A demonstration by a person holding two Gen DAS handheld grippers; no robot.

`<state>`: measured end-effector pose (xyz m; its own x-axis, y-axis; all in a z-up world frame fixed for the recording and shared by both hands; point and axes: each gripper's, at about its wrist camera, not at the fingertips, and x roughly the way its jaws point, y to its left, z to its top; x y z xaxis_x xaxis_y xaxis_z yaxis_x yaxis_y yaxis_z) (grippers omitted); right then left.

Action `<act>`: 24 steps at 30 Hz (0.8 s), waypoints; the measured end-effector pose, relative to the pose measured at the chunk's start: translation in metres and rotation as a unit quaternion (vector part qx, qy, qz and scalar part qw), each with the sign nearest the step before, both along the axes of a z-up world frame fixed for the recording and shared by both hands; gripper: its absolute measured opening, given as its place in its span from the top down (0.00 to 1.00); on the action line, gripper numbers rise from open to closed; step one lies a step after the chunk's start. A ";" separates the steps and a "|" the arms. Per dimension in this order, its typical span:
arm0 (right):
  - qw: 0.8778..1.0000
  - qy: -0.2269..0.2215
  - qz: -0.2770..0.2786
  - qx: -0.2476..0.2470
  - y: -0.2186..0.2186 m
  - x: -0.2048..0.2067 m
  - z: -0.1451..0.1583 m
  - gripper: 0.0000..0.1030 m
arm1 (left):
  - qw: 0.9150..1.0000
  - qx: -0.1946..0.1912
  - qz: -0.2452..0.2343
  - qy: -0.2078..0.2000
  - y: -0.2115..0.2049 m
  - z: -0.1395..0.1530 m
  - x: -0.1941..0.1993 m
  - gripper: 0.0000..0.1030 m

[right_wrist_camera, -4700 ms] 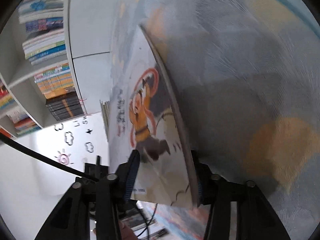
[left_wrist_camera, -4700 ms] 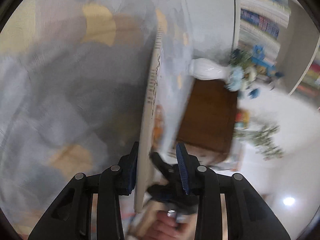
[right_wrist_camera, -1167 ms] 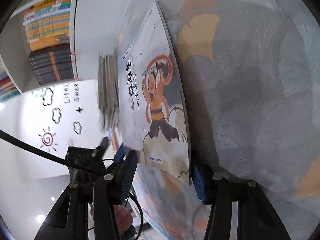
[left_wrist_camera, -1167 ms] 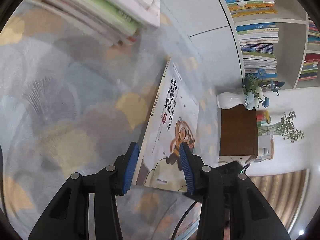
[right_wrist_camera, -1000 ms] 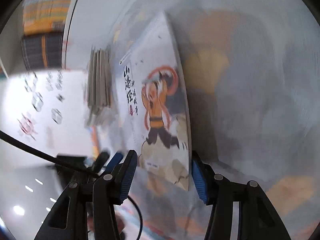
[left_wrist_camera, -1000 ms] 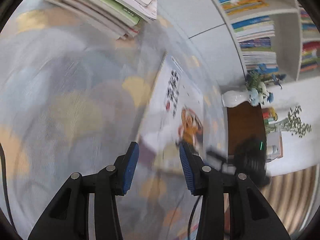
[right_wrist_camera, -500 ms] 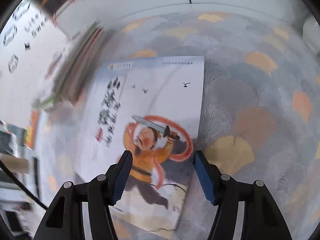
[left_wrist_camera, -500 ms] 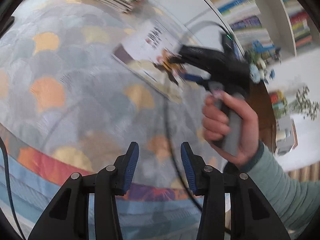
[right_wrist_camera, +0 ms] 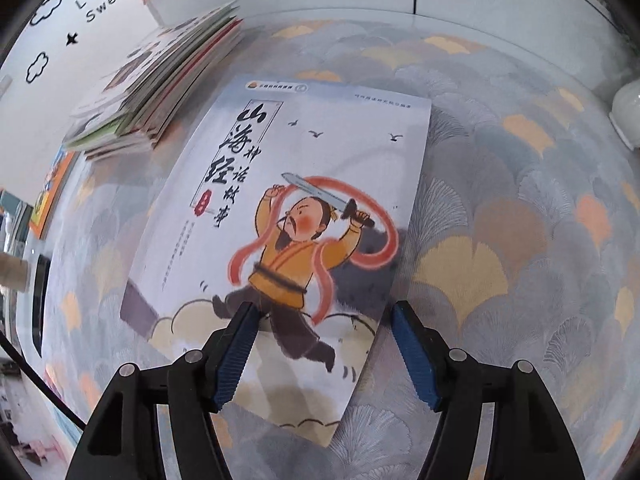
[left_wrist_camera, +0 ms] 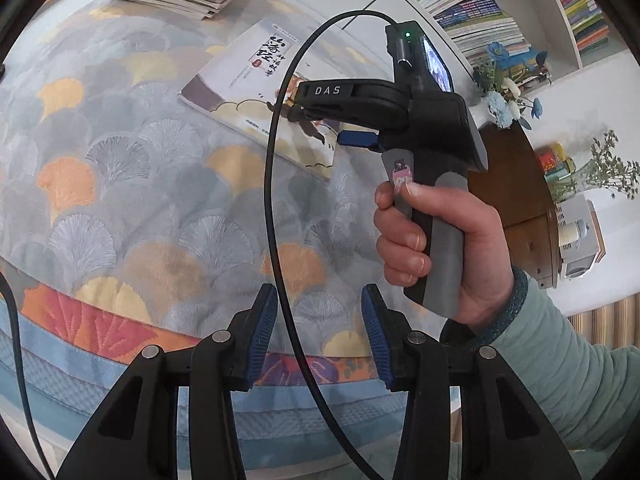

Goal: Organize books

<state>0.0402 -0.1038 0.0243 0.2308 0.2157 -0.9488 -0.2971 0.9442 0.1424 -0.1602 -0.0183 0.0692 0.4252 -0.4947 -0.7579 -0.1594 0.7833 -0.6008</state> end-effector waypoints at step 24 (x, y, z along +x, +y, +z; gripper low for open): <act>0.997 0.036 -0.021 0.060 -0.020 -0.006 0.005 0.38 | 0.997 0.071 0.019 0.000 0.045 0.002 0.027 0.58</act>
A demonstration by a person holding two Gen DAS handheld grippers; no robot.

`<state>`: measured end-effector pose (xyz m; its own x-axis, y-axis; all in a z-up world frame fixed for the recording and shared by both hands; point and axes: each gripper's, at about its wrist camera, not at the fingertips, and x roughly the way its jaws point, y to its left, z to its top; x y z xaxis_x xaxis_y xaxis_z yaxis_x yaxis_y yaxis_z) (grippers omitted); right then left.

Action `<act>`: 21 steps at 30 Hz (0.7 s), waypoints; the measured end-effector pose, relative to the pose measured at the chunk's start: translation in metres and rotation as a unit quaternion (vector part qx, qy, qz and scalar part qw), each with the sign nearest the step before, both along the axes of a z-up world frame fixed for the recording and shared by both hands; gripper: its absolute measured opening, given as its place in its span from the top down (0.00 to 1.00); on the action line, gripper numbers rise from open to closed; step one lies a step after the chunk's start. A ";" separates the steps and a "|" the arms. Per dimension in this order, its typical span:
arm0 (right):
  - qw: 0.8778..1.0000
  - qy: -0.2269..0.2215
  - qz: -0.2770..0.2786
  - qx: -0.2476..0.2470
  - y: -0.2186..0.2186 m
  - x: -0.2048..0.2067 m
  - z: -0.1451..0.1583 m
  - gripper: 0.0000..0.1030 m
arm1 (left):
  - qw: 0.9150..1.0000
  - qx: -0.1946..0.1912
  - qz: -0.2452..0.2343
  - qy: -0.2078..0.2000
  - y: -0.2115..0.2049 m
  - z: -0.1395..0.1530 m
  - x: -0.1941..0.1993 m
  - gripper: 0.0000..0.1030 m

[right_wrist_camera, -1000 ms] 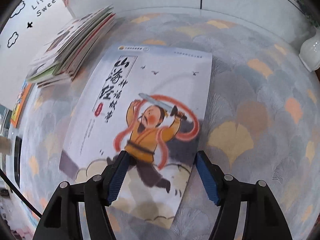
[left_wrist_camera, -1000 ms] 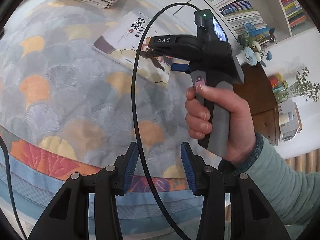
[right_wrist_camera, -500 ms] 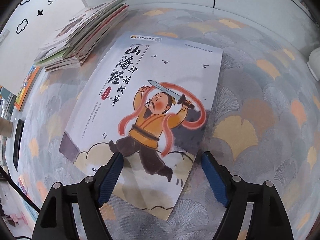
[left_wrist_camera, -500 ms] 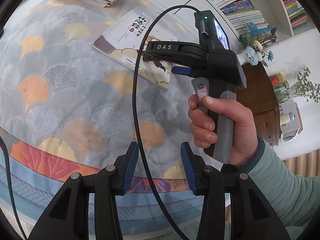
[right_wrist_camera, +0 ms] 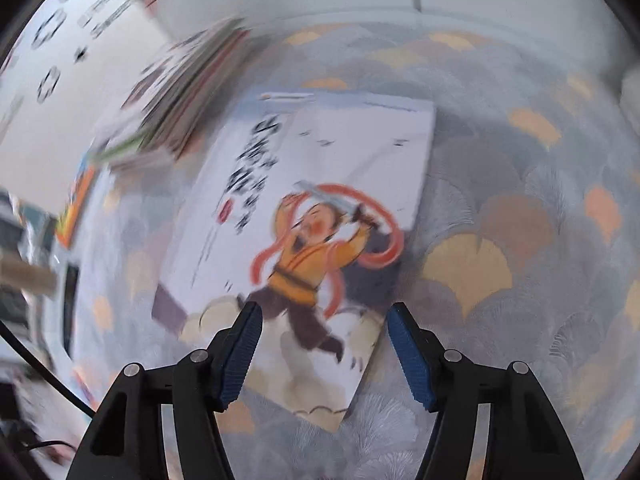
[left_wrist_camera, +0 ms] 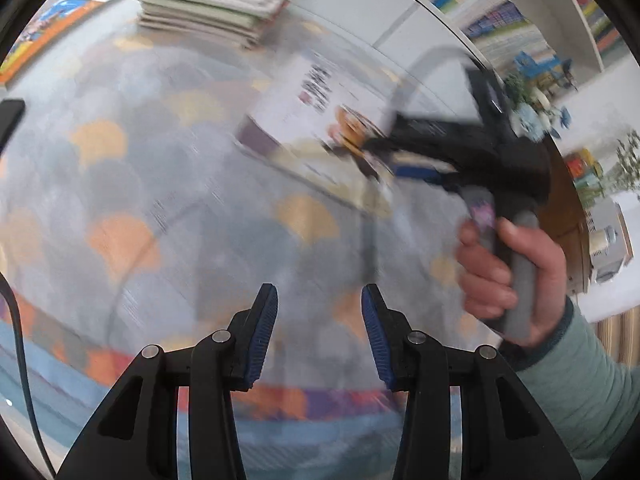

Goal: Organize books

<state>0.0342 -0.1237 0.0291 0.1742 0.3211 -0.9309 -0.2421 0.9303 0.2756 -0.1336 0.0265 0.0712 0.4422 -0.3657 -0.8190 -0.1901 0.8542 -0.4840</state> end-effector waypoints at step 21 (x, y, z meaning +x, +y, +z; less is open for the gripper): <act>0.997 -0.012 -0.049 0.054 -0.036 -0.010 -0.007 0.52 | 0.967 -0.251 -0.035 0.023 0.037 -0.056 0.100 0.35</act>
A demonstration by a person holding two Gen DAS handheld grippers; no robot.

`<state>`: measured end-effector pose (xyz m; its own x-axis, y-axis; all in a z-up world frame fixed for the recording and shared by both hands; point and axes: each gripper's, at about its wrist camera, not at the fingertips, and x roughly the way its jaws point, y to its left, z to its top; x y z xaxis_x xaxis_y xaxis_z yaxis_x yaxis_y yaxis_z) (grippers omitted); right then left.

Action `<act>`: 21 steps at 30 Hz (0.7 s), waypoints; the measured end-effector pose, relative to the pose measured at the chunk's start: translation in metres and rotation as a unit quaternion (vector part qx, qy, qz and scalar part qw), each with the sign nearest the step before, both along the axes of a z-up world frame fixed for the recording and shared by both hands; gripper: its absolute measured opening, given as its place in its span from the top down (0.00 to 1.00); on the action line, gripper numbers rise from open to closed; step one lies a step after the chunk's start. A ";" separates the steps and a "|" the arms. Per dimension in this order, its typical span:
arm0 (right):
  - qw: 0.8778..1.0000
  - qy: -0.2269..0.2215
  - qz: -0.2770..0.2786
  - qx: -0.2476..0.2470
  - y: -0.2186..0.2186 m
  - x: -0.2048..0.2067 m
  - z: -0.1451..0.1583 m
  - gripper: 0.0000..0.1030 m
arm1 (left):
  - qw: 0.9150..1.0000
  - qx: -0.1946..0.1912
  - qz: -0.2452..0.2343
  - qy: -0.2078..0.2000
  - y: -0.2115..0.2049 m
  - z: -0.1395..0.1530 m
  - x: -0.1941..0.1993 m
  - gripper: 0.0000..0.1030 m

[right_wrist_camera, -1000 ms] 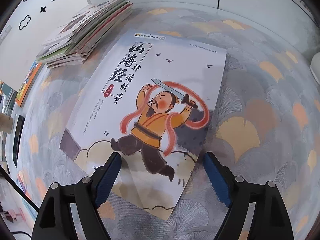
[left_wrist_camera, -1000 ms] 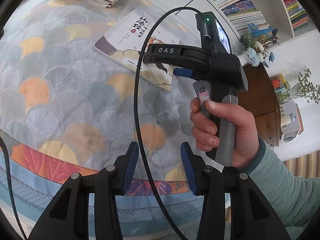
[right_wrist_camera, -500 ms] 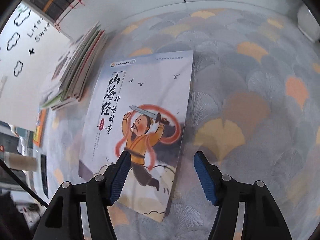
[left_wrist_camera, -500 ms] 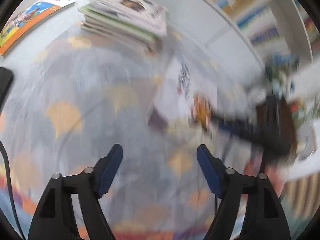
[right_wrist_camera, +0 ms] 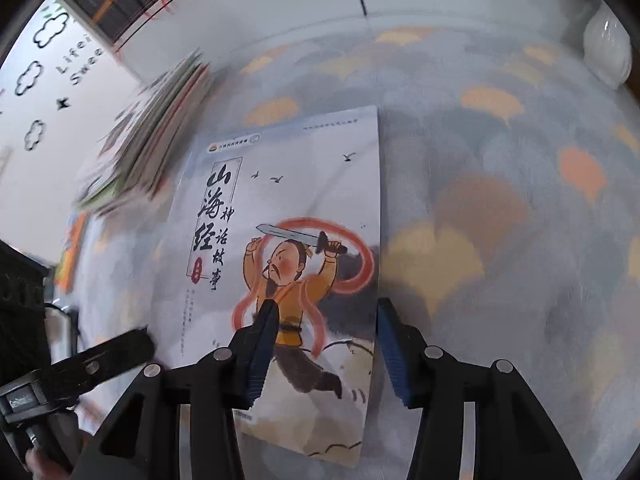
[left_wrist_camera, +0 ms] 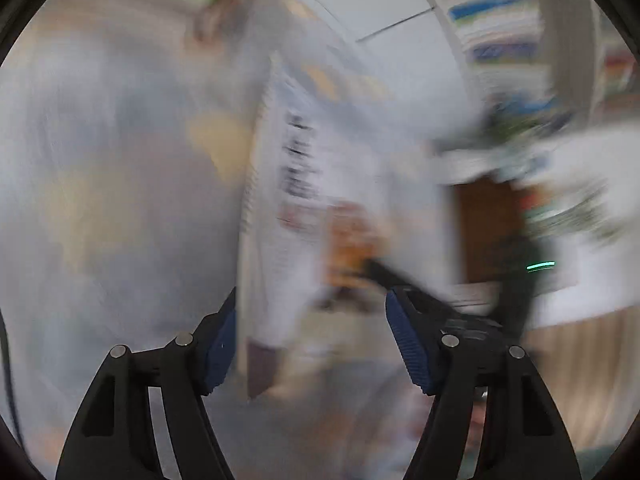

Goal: Organize books

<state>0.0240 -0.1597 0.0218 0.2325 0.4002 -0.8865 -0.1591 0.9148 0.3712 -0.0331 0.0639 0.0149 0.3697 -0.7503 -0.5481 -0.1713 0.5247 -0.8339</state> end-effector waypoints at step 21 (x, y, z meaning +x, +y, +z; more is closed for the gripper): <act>0.887 0.204 -0.100 0.403 -0.084 -0.048 -0.061 0.38 | 0.974 -0.195 0.103 0.053 -0.030 -0.010 -0.052 0.76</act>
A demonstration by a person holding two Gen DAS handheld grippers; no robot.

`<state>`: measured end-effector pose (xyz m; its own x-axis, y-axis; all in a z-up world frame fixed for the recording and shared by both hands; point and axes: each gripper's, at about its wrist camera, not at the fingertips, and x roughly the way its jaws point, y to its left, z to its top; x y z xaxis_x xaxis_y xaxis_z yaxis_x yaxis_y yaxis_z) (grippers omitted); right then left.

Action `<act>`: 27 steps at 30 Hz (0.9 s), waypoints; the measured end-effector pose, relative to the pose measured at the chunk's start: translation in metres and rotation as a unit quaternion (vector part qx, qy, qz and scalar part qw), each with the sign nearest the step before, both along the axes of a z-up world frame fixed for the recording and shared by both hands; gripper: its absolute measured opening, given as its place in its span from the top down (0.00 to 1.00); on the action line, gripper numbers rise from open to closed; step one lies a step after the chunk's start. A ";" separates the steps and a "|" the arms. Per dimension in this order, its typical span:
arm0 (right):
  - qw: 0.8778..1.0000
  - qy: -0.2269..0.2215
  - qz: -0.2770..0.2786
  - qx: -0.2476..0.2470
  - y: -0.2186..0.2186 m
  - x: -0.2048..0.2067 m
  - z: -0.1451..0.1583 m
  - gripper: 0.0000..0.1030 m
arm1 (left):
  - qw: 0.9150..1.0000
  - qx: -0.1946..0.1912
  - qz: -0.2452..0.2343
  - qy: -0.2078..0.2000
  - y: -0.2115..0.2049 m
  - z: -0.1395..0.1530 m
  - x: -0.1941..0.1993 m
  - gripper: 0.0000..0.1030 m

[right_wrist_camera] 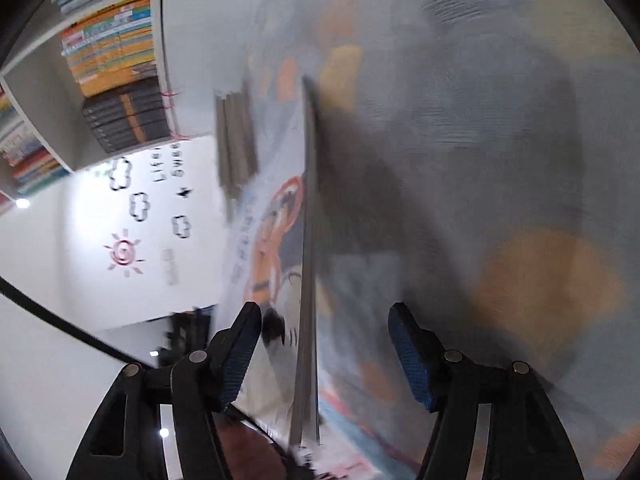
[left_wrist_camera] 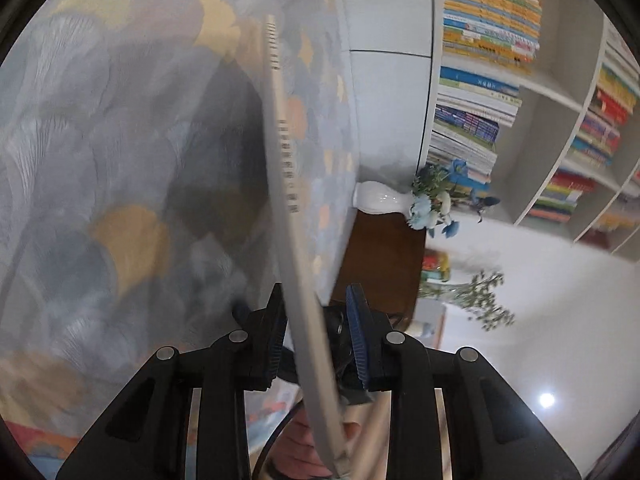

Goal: Organize books

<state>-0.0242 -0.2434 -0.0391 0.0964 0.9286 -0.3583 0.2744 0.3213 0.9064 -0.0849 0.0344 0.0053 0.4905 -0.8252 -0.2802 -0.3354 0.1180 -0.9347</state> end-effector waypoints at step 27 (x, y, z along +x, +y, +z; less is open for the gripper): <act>0.879 -0.363 0.085 -0.297 0.202 0.070 0.190 0.73 | 0.941 0.279 -0.068 -0.179 0.138 0.141 0.103 0.70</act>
